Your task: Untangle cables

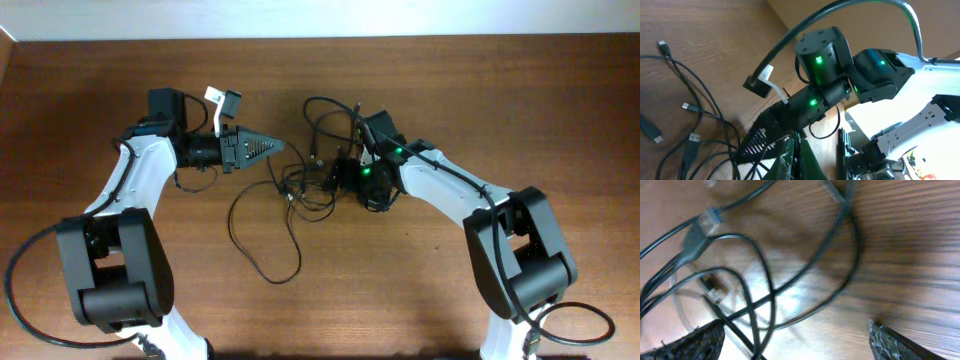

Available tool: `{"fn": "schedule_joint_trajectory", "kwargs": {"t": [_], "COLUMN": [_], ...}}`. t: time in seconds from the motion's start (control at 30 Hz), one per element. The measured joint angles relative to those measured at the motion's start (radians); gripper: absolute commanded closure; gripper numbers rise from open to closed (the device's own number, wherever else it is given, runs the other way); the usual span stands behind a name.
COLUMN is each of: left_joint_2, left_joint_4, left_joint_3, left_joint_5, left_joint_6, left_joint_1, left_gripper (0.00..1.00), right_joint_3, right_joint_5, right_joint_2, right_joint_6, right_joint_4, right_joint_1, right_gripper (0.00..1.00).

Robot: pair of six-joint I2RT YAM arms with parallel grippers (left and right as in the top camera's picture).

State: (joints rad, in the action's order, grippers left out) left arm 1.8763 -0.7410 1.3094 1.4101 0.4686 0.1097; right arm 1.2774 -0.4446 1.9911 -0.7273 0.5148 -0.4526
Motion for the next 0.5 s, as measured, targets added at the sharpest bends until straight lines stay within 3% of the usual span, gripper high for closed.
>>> {"fn": "schedule_joint_trajectory", "kwargs": {"t": [0.23,0.37,0.5], "left_joint_2": [0.000,0.000,0.000], "left_joint_4": [0.000,0.000,0.000], "left_joint_3": [0.000,0.000,0.000], "left_joint_5": [0.000,0.000,0.000], "left_joint_6": [0.000,0.000,0.000], "left_joint_1": [0.000,0.000,0.000], "left_gripper": [1.00,1.00,1.00], "right_joint_3": [-0.001,-0.001,-0.001], "right_joint_5": [-0.347,-0.366,-0.241], "right_joint_2": [0.002,0.002,0.002], "right_joint_6": [0.076,0.103,0.111], "right_joint_4": [-0.034,-0.019,0.031], "right_joint_1": [0.067,0.028,-0.047], "right_gripper": [0.07,0.05,0.04]}}
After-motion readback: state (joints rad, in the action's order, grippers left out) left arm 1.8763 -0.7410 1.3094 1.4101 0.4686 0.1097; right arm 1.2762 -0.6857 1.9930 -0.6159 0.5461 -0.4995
